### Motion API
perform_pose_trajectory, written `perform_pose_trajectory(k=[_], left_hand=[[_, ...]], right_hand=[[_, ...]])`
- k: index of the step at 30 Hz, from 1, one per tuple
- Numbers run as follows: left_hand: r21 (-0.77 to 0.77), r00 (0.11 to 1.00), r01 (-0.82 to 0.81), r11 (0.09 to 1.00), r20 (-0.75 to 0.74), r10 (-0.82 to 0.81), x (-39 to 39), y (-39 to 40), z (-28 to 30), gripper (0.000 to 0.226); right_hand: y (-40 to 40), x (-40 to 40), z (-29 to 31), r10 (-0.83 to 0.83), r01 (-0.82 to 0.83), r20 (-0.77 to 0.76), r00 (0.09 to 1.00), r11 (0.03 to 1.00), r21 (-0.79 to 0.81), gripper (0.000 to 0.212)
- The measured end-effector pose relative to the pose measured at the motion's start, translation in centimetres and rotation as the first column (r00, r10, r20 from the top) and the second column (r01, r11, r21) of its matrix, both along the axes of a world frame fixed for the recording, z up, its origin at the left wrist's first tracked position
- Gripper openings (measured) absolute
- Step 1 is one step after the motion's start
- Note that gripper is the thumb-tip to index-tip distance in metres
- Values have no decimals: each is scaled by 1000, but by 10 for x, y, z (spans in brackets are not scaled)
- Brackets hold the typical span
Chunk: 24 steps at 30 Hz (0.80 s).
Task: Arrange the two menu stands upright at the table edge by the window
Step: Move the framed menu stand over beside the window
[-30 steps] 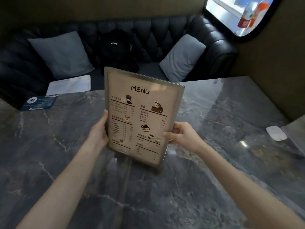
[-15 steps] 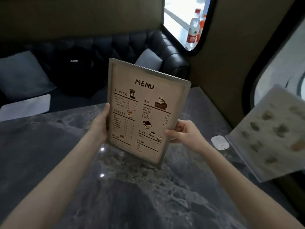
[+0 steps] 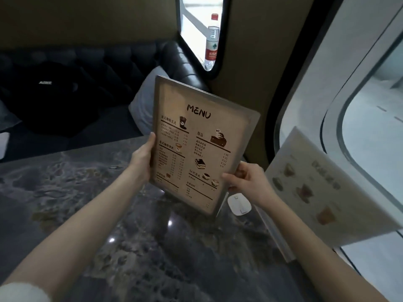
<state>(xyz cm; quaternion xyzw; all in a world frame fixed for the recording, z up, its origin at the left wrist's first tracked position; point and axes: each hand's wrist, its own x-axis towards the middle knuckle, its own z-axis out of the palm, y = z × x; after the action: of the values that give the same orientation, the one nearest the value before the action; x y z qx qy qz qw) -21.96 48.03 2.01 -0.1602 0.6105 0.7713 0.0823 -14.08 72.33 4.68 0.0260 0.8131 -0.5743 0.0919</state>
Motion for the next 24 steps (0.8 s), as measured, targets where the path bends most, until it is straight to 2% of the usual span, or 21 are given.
perform_pose_trajectory(k=[6,16,21,24], left_hand=[[-35,998,68,997,-4,-68,-43,38,-14,39],[-88,993,121,989,21,-120,-119,81,-41,36],[-127,982,190,974,6,-191,-144,90,-60,56],[-145,974,221,964,-16,-226,-150,99,-67,57]], right_hand=[[32,-25,-13,-75,75,0,997,997,26,24],[37,-47,-53,-285,285,12,958,955,-80,24],[39,-53,-70,-342,347,61,938,928,-134,22],[41,-53,-75,-340,341,27,940,935,-99,24]])
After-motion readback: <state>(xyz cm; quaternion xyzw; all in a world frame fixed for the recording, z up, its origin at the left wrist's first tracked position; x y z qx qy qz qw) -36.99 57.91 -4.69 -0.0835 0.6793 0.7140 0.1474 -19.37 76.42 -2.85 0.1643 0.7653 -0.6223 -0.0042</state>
